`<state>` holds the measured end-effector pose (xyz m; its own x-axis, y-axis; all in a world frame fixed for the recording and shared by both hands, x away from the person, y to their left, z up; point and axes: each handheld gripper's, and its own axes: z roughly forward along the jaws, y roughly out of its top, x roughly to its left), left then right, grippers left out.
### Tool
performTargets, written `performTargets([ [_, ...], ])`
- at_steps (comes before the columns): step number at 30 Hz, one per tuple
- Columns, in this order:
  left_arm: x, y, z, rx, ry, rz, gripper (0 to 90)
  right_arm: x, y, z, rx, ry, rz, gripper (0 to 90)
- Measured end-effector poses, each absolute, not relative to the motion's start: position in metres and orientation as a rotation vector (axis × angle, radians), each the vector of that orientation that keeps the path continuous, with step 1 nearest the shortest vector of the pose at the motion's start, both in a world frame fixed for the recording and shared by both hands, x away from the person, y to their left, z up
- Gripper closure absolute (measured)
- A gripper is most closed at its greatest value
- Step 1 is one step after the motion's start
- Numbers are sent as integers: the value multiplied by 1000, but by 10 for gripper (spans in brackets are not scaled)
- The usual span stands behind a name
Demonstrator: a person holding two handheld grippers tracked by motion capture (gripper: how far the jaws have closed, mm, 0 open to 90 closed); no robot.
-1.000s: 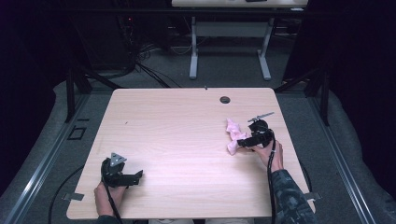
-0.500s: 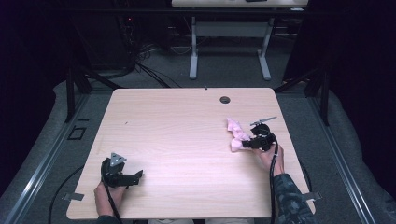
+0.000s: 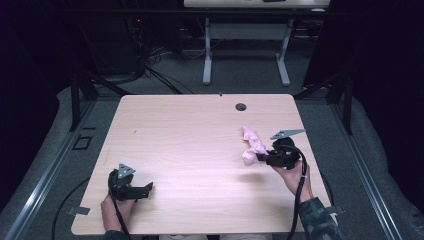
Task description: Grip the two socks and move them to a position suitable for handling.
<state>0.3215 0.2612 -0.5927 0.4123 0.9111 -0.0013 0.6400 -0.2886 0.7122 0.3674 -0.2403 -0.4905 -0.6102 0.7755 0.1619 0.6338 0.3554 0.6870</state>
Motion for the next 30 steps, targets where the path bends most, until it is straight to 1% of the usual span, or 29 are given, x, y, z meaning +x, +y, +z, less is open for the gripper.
performTargets([
  [6, 322, 261, -593, 2033, 1311, 548, 8, 347, -223, -490, 1204, 2494, 1155, 764],
  [8, 321, 261, -593, 2032, 1312, 548, 8, 331, -206, -495, 1148, 2565, 1186, 763],
  [9, 321, 261, -593, 2032, 1312, 548, 8, 331, -206, -495, 1148, 2565, 1186, 763],
  [10, 321, 261, -593, 2033, 1312, 548, 8, 321, -194, -499, 1110, 2605, 1199, 763],
  [12, 321, 261, -593, 2033, 1312, 548, 8, 317, -188, -500, 1083, 2629, 1212, 763],
  [16, 321, 261, -593, 2033, 1312, 548, 8, 296, -153, -517, 981, 2767, 1174, 762],
  [20, 321, 261, -593, 2034, 1312, 548, 8, 289, -140, -529, 953, 2828, 1149, 759],
  [24, 322, 261, -593, 2035, 1310, 548, 7, 285, -129, -546, 921, 2890, 1039, 750],
  [25, 322, 261, -593, 2035, 1310, 548, 8, 284, -130, -547, 911, 2892, 1039, 737],
  [26, 322, 261, -593, 2034, 1311, 546, 8, 284, -130, -547, 900, 2893, 1033, 703],
  [27, 322, 261, -593, 2034, 1311, 546, 8, 284, -130, -547, 900, 2893, 1033, 703],
  [28, 322, 261, -593, 2035, 1310, 545, 8, 283, -130, -547, 903, 2881, 1034, 677],
  [30, 322, 261, -593, 2035, 1308, 549, 8, 282, -131, -547, 904, 2884, 1026, 525],
])
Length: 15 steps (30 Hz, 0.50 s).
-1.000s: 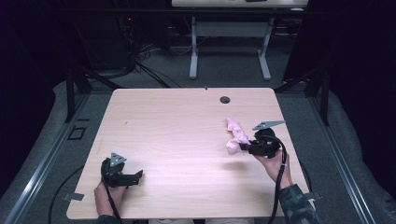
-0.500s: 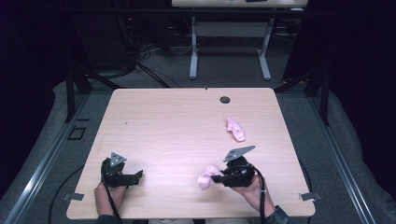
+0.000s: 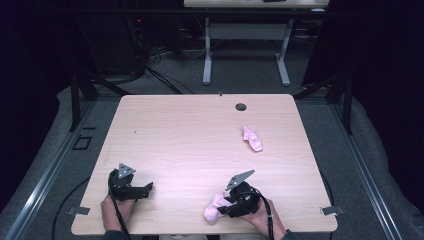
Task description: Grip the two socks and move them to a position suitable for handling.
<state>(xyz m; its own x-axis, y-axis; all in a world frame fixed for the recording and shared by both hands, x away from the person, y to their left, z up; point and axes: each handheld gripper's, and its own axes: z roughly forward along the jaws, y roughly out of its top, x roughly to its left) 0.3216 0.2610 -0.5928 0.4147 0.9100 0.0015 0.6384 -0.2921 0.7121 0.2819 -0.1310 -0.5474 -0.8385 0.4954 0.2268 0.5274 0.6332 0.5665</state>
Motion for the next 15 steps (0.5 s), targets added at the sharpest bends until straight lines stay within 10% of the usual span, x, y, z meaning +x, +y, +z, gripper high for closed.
performTargets([
  [4, 322, 261, -592, 2040, 1309, 545, 10, 281, -138, -542, -929, -2825, -1030, 208],
  [15, 321, 261, -593, 2034, 1309, 550, 11, 290, -183, -520, -1098, -2807, -1185, 7],
])
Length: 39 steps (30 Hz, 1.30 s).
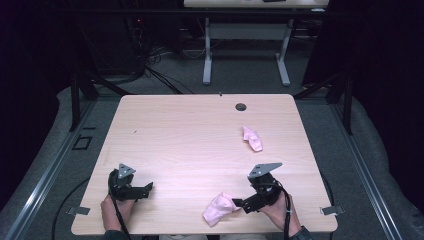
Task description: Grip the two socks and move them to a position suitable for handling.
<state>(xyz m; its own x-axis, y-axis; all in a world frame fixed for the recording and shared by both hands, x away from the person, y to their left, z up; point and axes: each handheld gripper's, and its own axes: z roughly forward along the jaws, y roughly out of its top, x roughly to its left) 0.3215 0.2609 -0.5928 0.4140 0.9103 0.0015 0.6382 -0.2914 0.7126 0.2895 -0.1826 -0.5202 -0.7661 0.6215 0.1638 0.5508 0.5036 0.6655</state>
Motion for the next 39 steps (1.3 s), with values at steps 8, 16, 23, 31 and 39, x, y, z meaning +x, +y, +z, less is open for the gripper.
performTargets([
  [8, 322, 261, -593, 2035, 1308, 548, 11, 318, -211, -512, 1110, 2529, 1077, 0],
  [16, 322, 261, -593, 2035, 1308, 548, 12, 360, -225, -513, 1179, 2467, 1041, 0],
  [23, 322, 261, -593, 2035, 1308, 548, 12, 411, -230, -516, 1283, 2370, 1015, 22],
  [31, 322, 261, -593, 2033, 1309, 548, 12, 467, -228, -527, 1378, 2265, 971, 174],
  [39, 322, 261, -593, 2033, 1310, 548, 13, 496, -215, -557, 1447, 2283, 808, 415],
])
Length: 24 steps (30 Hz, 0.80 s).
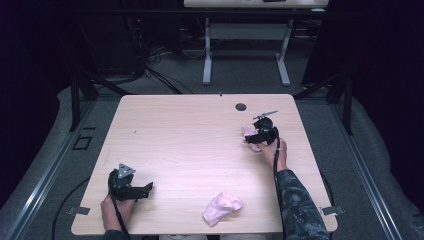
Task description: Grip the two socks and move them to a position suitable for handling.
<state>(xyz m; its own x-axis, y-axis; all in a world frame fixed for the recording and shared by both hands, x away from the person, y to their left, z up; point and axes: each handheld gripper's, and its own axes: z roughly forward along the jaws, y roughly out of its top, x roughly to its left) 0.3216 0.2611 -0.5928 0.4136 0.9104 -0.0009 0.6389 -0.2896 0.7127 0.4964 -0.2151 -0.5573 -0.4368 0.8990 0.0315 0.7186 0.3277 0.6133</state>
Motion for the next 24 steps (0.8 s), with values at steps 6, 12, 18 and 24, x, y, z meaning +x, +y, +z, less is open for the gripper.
performTargets([
  [6, 322, 261, -593, 2032, 1310, 547, 13, 498, -216, -566, 1462, 2284, 806, 657],
  [12, 322, 261, -593, 2032, 1309, 548, 13, 492, -216, -558, 1450, 2292, 853, 736],
  [18, 322, 261, -593, 2032, 1310, 548, 13, 463, -201, -533, 1313, 2340, 977, 737],
  [24, 322, 261, -593, 2034, 1308, 552, 15, 423, -175, -520, 1159, 2475, 1071, 736],
])
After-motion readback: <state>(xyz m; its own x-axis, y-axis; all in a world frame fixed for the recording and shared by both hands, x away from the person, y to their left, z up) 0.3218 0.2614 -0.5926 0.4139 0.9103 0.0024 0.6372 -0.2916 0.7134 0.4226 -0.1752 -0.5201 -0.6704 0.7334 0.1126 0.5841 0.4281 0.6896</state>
